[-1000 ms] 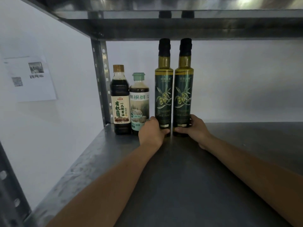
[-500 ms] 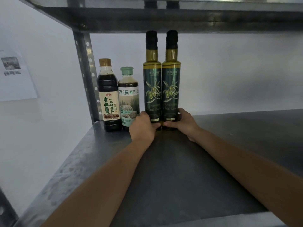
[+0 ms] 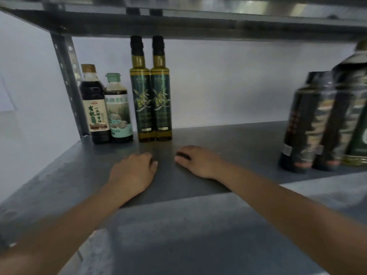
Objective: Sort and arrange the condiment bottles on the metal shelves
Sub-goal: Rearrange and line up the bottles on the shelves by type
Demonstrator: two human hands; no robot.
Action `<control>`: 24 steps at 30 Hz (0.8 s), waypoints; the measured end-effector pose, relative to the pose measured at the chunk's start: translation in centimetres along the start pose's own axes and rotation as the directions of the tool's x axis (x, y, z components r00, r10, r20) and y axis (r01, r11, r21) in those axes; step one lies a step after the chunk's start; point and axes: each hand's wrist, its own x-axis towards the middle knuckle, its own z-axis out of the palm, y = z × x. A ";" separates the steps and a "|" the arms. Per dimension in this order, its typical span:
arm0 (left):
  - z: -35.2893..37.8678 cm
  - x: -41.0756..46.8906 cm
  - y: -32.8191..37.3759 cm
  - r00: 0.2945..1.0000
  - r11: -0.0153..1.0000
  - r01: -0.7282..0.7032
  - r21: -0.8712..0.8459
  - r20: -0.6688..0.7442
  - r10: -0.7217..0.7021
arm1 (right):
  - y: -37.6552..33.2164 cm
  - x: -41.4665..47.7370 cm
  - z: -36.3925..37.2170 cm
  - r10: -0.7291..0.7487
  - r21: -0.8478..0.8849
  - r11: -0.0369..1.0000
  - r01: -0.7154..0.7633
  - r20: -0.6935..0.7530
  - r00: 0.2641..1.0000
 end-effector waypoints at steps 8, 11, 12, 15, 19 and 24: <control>2.2 -7.4 13.1 0.989 0.993 -0.118 -0.029 -0.092 0.115 | 8.8 -17.9 -2.8 -0.123 -0.220 0.971 0.089 -0.145 0.982; 3.4 -8.1 18.9 0.978 0.981 -0.186 0.051 -0.082 0.190 | 13.1 -22.5 -3.3 -0.114 -0.189 0.980 0.068 -0.247 0.962; 3.6 -8.1 20.6 0.976 0.979 -0.200 0.046 -0.075 0.203 | 14.4 -23.5 -3.8 -0.060 -0.109 0.994 0.033 -0.262 0.963; 3.5 -7.4 24.8 0.984 0.979 -0.175 -0.103 -0.058 0.170 | 17.7 -25.4 -5.6 0.117 0.130 0.988 -0.078 -0.326 0.938; 3.1 -4.2 27.6 0.997 0.727 -0.070 -0.683 -0.057 0.042 | 20.2 -24.8 -8.0 0.256 0.345 0.934 -0.093 -0.463 0.848; 3.1 -1.6 29.0 0.981 0.655 -0.156 -0.739 -0.192 0.017 | 20.9 -21.0 -8.5 0.318 0.520 0.849 -0.089 -0.370 0.873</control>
